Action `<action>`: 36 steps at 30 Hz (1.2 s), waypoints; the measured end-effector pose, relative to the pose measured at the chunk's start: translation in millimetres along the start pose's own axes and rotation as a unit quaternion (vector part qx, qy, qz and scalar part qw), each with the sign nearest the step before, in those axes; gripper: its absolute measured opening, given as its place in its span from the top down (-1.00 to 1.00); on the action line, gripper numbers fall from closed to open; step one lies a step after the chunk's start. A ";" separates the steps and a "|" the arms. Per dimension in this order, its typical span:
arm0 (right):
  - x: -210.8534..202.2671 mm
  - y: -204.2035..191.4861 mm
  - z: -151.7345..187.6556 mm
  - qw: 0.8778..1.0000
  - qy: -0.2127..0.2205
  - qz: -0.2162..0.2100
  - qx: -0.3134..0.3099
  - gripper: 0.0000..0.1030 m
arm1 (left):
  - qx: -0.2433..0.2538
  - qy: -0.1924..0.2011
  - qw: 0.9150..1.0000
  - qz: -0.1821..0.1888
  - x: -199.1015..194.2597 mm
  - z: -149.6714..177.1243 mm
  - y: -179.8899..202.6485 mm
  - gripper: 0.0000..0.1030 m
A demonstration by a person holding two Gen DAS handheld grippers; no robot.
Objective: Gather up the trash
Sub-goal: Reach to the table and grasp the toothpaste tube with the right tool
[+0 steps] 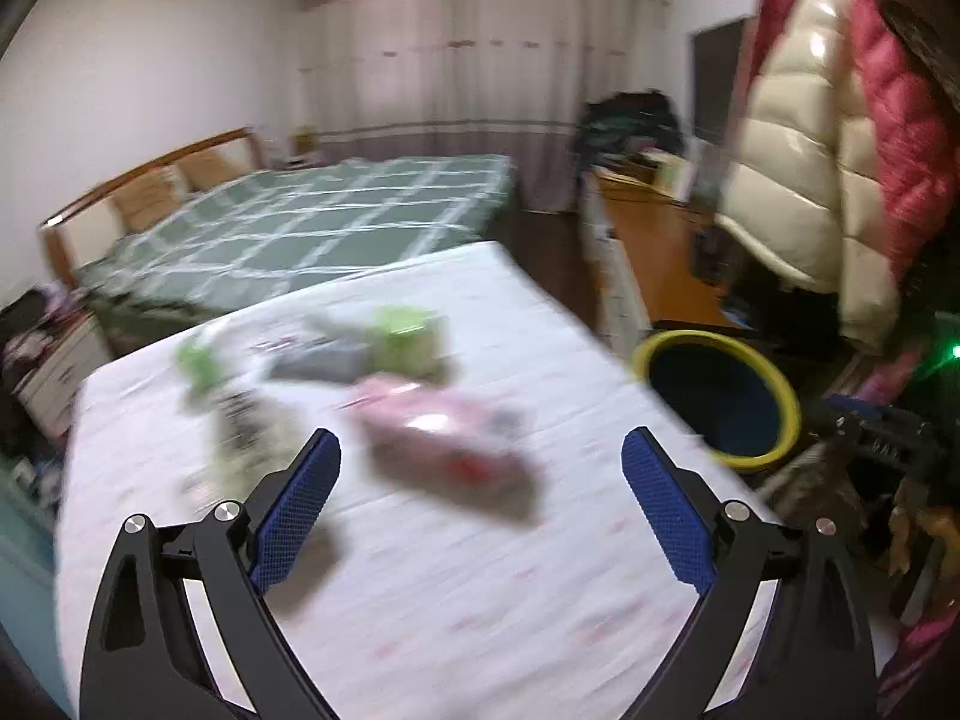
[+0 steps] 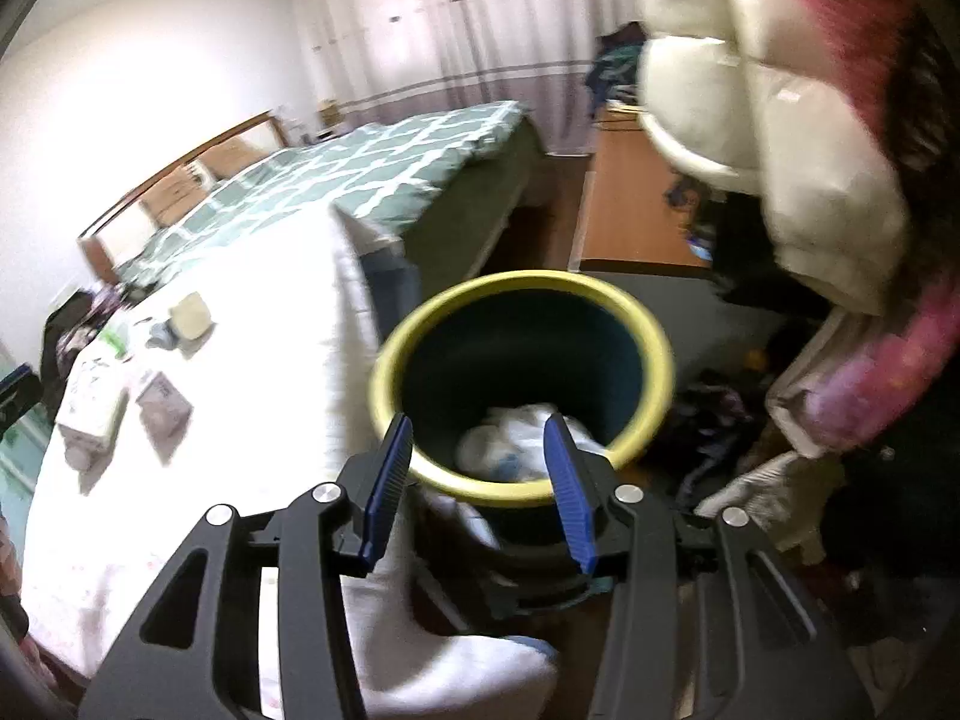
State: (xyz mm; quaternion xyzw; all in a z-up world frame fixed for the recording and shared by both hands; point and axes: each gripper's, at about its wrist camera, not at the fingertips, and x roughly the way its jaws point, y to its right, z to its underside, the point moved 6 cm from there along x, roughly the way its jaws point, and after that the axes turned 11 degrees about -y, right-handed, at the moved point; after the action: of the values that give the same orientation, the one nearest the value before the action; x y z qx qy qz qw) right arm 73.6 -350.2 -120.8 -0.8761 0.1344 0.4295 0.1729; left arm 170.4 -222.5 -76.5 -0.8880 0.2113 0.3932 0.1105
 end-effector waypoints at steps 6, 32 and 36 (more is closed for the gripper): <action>14.8 -77.6 -10.9 0.997 -0.015 -0.044 -0.067 0.14 | -0.065 -0.004 0.997 -0.052 -33.8 45.5 -86.6 -0.82; 194.8 -418.4 -127.2 0.897 -0.145 -0.122 -0.400 0.14 | -0.139 -0.016 0.987 -0.084 -35.3 78.8 -180.2 -0.82; 217.3 -422.8 -129.2 0.893 -0.162 -0.102 -0.408 0.14 | -0.141 -0.016 0.987 -0.078 -28.6 75.2 -185.0 -0.82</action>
State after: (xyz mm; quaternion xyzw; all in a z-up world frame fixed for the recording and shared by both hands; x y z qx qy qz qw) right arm 456.4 -41.0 -141.4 -0.7967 -0.1731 0.5625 -0.1376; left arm 189.7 -23.1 -99.8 -0.9020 0.0821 0.4235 0.0180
